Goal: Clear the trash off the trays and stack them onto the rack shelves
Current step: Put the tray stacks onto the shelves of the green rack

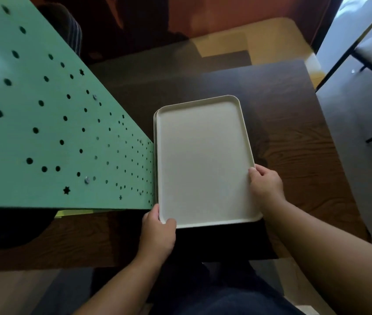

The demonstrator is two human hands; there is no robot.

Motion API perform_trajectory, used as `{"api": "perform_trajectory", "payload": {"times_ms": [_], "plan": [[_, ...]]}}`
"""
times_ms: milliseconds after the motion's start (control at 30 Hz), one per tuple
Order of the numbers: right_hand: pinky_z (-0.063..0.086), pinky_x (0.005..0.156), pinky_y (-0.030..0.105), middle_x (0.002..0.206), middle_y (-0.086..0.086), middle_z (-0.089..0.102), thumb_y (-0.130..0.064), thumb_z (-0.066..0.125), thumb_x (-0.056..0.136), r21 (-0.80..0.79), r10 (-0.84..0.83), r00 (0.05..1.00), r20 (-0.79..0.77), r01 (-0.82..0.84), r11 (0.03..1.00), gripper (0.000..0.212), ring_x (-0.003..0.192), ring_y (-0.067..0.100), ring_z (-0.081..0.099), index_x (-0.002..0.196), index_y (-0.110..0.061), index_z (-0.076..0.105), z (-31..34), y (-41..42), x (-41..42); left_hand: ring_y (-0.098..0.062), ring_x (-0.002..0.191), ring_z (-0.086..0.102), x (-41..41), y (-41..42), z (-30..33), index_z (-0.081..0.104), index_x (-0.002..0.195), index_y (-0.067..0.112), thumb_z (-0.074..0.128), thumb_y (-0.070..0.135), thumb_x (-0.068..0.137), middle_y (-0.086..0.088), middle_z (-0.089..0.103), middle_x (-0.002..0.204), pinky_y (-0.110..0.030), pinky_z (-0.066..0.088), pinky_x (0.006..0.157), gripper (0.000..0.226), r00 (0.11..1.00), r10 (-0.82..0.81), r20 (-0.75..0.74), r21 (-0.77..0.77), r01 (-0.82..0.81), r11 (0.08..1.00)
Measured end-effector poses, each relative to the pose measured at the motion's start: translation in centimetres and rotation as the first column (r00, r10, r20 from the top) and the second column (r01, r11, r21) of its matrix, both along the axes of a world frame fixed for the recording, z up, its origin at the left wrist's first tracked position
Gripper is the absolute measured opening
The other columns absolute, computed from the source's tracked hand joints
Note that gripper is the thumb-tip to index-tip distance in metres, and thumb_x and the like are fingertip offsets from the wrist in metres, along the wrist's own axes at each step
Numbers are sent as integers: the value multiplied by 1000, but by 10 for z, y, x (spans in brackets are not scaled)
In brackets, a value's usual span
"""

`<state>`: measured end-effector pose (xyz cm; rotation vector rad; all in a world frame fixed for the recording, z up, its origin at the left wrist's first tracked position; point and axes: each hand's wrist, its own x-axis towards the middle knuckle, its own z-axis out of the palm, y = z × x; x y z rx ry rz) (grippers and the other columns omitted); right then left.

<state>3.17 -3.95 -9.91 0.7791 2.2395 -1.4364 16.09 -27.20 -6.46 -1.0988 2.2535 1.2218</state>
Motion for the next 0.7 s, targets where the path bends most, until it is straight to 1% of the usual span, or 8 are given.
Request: {"api": "perform_trajectory", "payload": {"times_ms": [133, 200, 267, 367, 467, 567, 600, 700], "plan": [[53, 92, 37, 115, 2, 62, -32, 46, 89, 148, 107, 994, 26, -110, 983, 36, 97, 22, 61, 109, -45, 73, -14, -13, 2, -16, 102, 67, 3, -10, -3, 60, 132, 19, 55, 9, 86, -7, 63, 126, -28, 55, 89, 47, 998, -30, 49, 29, 29, 999], [41, 86, 32, 116, -1, 47, -25, 45, 98, 232, 150, 987, 61, -160, 960, 41, 95, 16, 49, 133, -35, 65, -15, -18, 6, -16, 106, 60, 5, -10, -3, 57, 136, 14, 56, 6, 87, -8, 56, 133, -26, 48, 97, 50, 997, -63, 53, 11, 62, 998], [38, 82, 33, 121, 0, 45, -25, 43, 103, 331, 191, 978, 80, -207, 921, 48, 98, 15, 47, 150, -30, 50, -19, -20, 11, -15, 113, 52, 9, -10, -1, 51, 142, 11, 57, 5, 88, -6, 46, 142, -23, 40, 103, 54, 993, -98, 68, 5, 97, 995], [42, 86, 38, 135, 8, 49, -30, 37, 106, 416, 246, 962, 121, -274, 867, 55, 108, 21, 48, 161, -31, 32, -15, -25, 15, -20, 125, 52, 14, -12, 0, 39, 152, 12, 57, 9, 87, -1, 35, 154, -35, 44, 113, 67, 981, -158, 112, 50, 154, 987], [52, 87, 45, 135, 10, 55, -26, 41, 102, 367, 164, 969, 184, -223, 903, 54, 111, 28, 58, 155, -35, 39, -6, -26, 11, -20, 115, 63, 13, -22, 4, 47, 146, 25, 55, 8, 85, 10, 47, 143, -39, 52, 104, 63, 971, -209, 115, 101, 198, 975], [57, 82, 46, 116, 10, 67, -22, 51, 101, 218, 64, 967, 246, -119, 969, 32, 99, 27, 64, 130, -15, 62, 9, -22, 6, -18, 90, 68, 9, -28, 11, 56, 120, 36, 56, 6, 87, 6, 70, 120, -28, 54, 90, 44, 976, -206, 65, 149, 195, 969], [58, 87, 48, 111, 11, 68, -22, 53, 100, 155, 34, 963, 266, -78, 985, 25, 98, 28, 65, 118, -10, 66, 16, -18, 6, -21, 93, 68, 9, -29, 12, 54, 127, 37, 57, 8, 89, 3, 70, 121, -28, 52, 87, 48, 979, -194, 66, 146, 183, 972], [55, 99, 53, 108, 17, 70, -20, 60, 96, 6, -22, 950, 313, 21, 1000, 16, 103, 33, 68, 98, -6, 66, 39, -5, 11, -24, 118, 64, 14, -34, 21, 48, 150, 14, 62, 23, 83, -6, 61, 138, -35, 51, 104, 69, 984, -165, 70, 105, 157, 982]]}}
